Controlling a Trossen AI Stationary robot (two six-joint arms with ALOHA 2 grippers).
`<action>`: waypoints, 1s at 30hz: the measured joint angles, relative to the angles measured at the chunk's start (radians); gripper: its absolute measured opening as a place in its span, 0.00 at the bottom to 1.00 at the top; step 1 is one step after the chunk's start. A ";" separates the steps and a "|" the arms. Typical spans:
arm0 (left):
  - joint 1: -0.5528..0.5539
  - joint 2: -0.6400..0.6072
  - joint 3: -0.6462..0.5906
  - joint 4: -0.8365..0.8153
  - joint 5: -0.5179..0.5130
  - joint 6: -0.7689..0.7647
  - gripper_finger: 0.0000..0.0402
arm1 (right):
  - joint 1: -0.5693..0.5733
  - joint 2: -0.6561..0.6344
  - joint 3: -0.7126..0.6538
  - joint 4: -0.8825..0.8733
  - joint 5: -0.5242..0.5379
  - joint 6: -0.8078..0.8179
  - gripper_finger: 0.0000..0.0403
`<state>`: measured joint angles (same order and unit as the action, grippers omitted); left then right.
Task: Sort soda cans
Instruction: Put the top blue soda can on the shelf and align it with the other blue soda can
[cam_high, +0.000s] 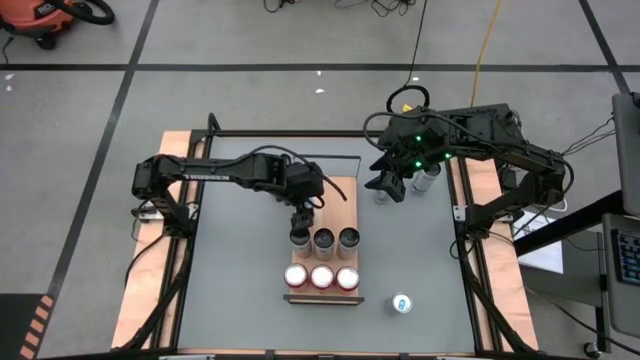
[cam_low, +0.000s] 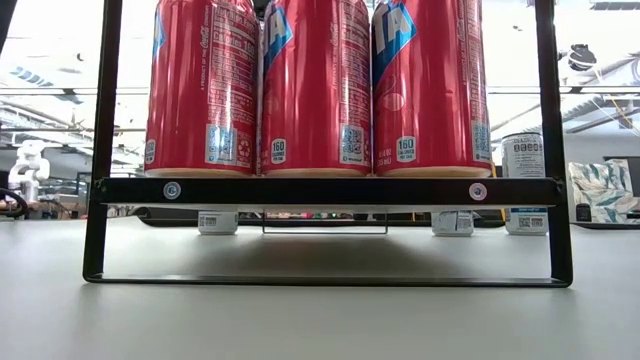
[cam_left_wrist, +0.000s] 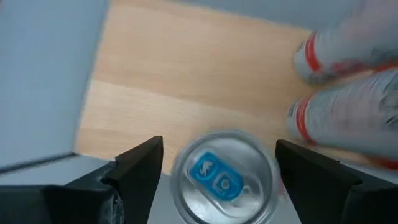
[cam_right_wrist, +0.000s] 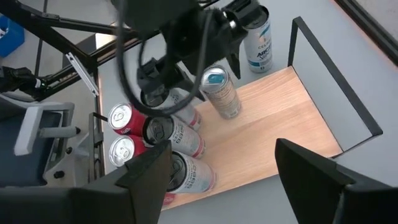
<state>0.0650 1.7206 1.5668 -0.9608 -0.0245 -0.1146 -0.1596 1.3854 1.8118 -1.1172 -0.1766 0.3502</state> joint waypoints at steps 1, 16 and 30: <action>0.000 -0.001 0.011 0.003 -0.007 0.000 0.76 | 0.000 0.000 0.000 0.001 0.002 -0.004 0.65; -0.017 -0.070 0.236 -0.159 -0.046 -0.108 0.76 | 0.000 0.000 0.001 0.003 0.045 -0.032 0.65; -0.031 -0.286 0.237 -0.176 -0.111 -0.221 0.76 | -0.057 -0.004 0.001 -0.211 0.179 -0.171 0.65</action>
<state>0.0339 1.4350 1.8038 -1.1371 -0.1353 -0.3354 -0.2167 1.3815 1.8130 -1.3285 0.0024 0.1793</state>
